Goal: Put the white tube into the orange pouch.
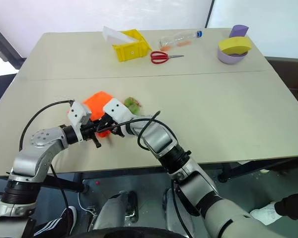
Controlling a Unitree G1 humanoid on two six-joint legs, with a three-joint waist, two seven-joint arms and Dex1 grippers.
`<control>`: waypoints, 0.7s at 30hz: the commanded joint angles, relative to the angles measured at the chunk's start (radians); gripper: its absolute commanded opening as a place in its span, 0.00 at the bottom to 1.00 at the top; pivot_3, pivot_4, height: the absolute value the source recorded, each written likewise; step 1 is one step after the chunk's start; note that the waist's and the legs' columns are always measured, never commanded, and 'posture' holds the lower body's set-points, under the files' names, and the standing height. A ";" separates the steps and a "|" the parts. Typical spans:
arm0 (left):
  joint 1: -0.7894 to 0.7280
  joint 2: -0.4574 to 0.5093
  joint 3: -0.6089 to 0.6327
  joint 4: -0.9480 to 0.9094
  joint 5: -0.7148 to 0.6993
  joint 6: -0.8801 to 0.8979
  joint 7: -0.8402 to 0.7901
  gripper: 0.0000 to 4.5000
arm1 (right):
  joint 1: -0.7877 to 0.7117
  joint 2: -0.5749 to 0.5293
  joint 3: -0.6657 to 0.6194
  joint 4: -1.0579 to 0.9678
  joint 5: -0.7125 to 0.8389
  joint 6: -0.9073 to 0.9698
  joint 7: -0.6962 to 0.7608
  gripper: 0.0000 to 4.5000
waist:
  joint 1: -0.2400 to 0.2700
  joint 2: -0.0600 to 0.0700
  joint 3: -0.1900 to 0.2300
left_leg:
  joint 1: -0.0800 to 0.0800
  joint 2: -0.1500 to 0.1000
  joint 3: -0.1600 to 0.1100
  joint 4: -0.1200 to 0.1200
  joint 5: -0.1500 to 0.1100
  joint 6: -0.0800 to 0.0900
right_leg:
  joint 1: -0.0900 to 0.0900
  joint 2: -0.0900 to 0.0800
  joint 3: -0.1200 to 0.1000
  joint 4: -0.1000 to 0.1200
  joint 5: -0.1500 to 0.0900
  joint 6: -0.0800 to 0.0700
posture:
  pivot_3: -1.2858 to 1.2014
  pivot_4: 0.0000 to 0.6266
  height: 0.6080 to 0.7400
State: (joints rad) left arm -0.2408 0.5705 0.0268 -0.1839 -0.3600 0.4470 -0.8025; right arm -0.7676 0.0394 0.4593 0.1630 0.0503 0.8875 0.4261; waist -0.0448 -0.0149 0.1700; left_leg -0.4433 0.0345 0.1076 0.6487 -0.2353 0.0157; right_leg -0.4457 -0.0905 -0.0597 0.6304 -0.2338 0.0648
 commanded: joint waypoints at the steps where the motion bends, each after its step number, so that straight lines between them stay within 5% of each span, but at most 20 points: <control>1: 0.002 0.005 0.004 -0.035 -0.006 -0.006 0.000 0.00 | -0.033 0.037 -0.024 -0.034 0.016 -0.023 0.008 0.39 | 0.000 0.000 0.000 | 0.000 0.000 0.000 0.000 0.000 0.000 | 0.000 0.000 0.000 0.000 0.000 0.000 | 0.52 0.24 1.00; 9: -0.006 0.002 0.000 -0.029 -0.006 -0.006 0.000 0.00 | -0.027 0.082 -0.032 -0.023 0.026 -0.026 0.010 0.39 | 0.000 0.000 0.000 | 0.000 0.000 0.000 0.000 0.000 0.000 | 0.000 0.002 0.000 0.000 0.001 0.001 | 0.52 0.24 1.00; 15: 0.001 0.005 0.001 -0.029 -0.003 -0.012 0.000 0.00 | -0.014 0.068 -0.042 -0.054 0.041 -0.017 0.037 1.00 | 0.001 0.000 0.000 | 0.000 0.000 0.000 0.001 0.001 0.001 | 0.001 0.002 0.000 0.000 0.001 0.003 | 0.52 0.24 1.00; 21: 0.013 0.007 -0.001 -0.026 0.004 -0.019 0.001 0.00 | 0.014 -0.030 -0.025 -0.191 0.081 0.055 0.126 1.00 | 0.002 0.000 0.000 | 0.000 0.000 0.000 0.002 0.001 0.001 | 0.002 0.003 -0.002 0.000 0.002 0.003 | 0.52 0.24 1.00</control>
State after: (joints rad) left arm -0.2327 0.5716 0.0219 -0.1910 -0.3580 0.4437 -0.8010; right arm -0.7509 0.0278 0.4372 0.0749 0.1046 0.9349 0.5176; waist -0.0429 -0.0150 0.1699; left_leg -0.4430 0.0347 0.1075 0.6505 -0.2344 0.0169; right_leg -0.4440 -0.0875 -0.0613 0.6306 -0.2321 0.0680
